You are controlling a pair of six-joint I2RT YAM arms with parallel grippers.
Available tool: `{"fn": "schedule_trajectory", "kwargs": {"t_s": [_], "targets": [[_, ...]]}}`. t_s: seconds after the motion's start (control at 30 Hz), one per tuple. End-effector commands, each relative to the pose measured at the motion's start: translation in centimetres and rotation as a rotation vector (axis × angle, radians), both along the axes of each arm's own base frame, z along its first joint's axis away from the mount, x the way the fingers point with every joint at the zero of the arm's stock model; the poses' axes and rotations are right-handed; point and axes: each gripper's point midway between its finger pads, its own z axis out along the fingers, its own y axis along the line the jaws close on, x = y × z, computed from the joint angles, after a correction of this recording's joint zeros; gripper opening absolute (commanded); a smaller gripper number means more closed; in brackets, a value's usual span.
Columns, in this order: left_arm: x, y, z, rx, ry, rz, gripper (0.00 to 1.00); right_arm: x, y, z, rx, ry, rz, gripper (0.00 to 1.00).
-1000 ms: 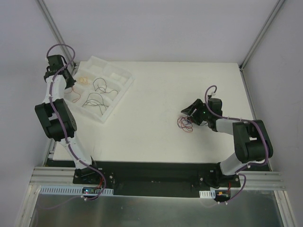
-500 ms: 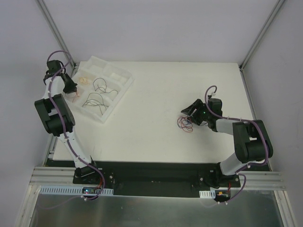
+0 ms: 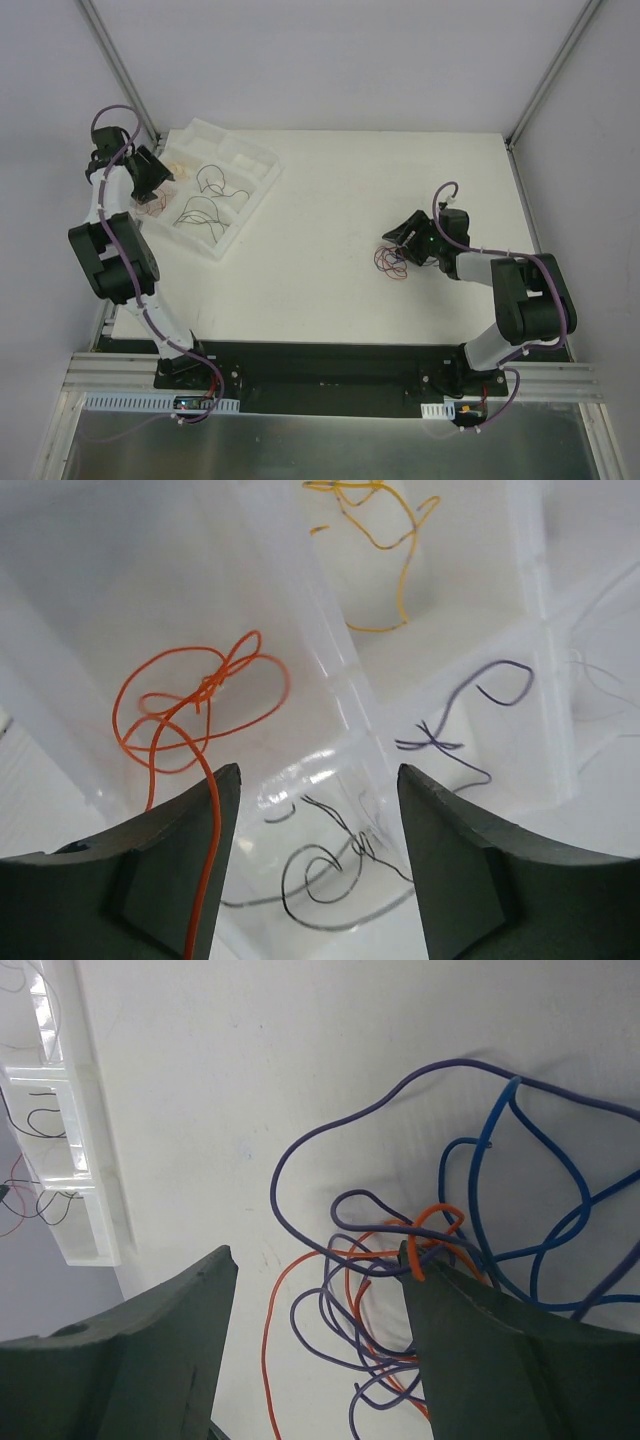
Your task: Untangle the cables
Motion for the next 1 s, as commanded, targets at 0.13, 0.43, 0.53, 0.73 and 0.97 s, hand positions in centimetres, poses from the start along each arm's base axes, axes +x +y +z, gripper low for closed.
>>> {"fn": "schedule_trajectory", "kwargs": {"t_s": [0.13, 0.43, 0.53, 0.73, 0.97], "targets": [[-2.5, -4.4, 9.7, -0.046, -0.261, -0.023, 0.75, 0.4, 0.1, 1.7, -0.048, -0.082, 0.003, 0.69], [-0.9, -1.9, 8.9, 0.097, -0.214, -0.083, 0.71, 0.0, 0.7, 2.3, -0.108, -0.113, 0.020, 0.69], [0.4, -1.4, 6.7, 0.157, -0.111, -0.209, 0.69, -0.1, 0.7, 2.4, -0.117, -0.121, 0.014, 0.69], [-0.7, 0.9, 3.5, 0.427, 0.139, -0.326, 0.73, -0.2, 0.9, 2.8, -0.107, -0.146, 0.026, 0.69], [-1.3, 1.0, 3.2, 0.509, 0.141, -0.390, 0.80, 0.0, 1.1, 2.6, -0.078, -0.132, 0.045, 0.70]]}}
